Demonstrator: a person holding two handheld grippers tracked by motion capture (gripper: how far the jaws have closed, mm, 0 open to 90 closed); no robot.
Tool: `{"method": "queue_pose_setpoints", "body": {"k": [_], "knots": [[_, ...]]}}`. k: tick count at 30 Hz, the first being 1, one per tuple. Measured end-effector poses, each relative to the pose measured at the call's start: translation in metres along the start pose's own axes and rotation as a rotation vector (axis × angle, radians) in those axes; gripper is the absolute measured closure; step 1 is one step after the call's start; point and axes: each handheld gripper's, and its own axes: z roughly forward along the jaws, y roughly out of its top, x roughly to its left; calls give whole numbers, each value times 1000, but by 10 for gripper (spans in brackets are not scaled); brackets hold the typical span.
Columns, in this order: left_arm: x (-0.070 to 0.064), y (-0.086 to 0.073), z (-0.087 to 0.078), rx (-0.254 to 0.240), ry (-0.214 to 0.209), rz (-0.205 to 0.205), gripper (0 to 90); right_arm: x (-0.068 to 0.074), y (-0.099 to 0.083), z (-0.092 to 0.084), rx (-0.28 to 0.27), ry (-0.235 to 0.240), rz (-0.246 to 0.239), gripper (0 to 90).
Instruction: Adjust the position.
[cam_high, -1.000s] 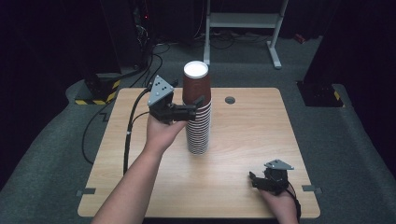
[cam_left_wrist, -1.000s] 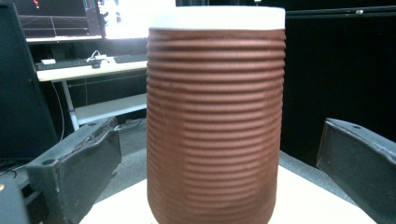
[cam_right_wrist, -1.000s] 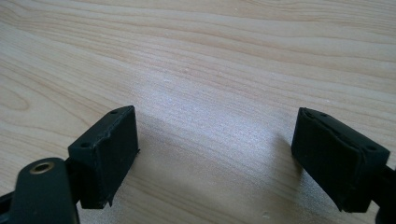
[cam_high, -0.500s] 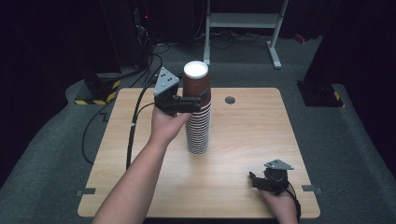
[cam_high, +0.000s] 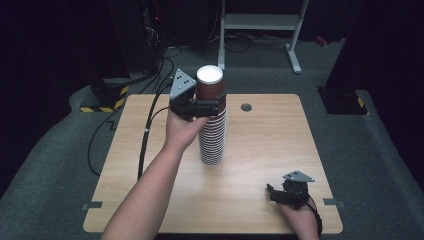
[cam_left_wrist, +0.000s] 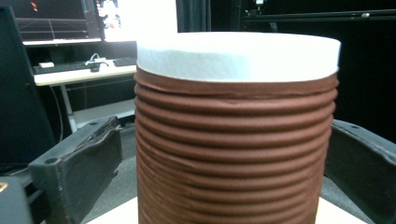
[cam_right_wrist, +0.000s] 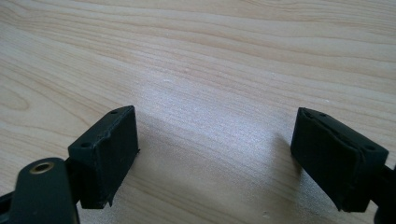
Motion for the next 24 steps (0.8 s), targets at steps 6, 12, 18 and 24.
{"method": "queue_pose_setpoints", "body": {"k": [6,12,18,24], "knots": [[-1,2,2,2,-14,-9,58,0,0,0,1,0,2,147],[0,2,4,41,-34,-29,139,0,0,0,1,0,3,148],[0,2,1,29,-15,-23,173,0,0,0,1,1,4,147],[0,1,1,21,-14,-19,178,0,0,0,1,2,4,148]]}}
